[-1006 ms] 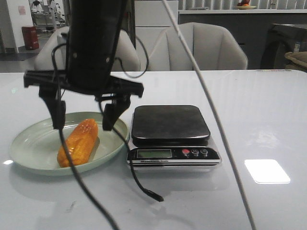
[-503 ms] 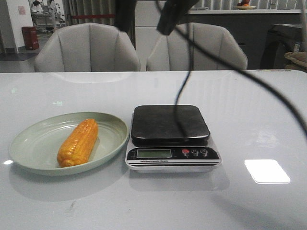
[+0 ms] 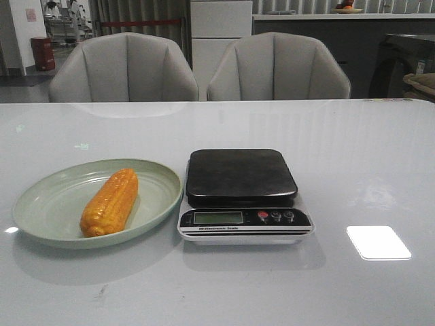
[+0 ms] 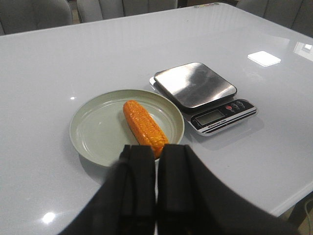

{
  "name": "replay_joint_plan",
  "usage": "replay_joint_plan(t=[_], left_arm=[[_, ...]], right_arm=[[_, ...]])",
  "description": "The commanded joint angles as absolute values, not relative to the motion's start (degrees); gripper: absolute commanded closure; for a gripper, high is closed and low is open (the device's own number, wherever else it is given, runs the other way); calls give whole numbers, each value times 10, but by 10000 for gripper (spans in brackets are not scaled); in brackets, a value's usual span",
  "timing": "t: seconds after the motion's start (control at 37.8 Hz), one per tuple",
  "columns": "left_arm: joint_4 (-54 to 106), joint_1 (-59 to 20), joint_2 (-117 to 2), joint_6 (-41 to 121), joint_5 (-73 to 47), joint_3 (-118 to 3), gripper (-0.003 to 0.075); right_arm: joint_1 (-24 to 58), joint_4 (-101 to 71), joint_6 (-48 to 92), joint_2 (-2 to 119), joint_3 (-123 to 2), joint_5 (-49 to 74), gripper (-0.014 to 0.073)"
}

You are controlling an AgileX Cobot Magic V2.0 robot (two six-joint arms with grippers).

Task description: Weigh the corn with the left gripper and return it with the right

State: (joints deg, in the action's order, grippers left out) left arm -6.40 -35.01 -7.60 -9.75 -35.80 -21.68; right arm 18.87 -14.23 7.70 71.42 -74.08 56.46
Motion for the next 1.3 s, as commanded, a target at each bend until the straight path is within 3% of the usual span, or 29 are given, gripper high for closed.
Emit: replay_joint_plan(t=[0.0,0.42,0.64,0.85,0.93,0.98,1.03,1.14,1.27], left_arm=[[-66,-348,-82,-99,-315,-231,607],[-66,-348,-82,-99,-314,-231,607],[-66,-348,-82,-99,-314,-231,607],[-66,-348,-82,-99,-314,-231,607],[-66,-348,-82,-99,-314,-231,607],[-66,-348,-82,-99,-314,-231,607],[-66,-348,-82,-99,-314,-231,607],[-66,-348,-82,-99,-314,-231,607],[-66,-348,-82,-99,-314,-231,607]], right_arm=[[182,-156,98,597,-675,479,4],[182,-156,107,184,-326,229,4],[182,-157,107,151,-201,75,4],[182,-157,107,151,-172,76,6],[182,-157,107,151,-172,76,114],[182,-157,107,151,-172,80,273],[182,-157,107,151,-172,85,493],[182,-159,106,152,-172,85,389],[182,-159,106,152,-172,86,380]])
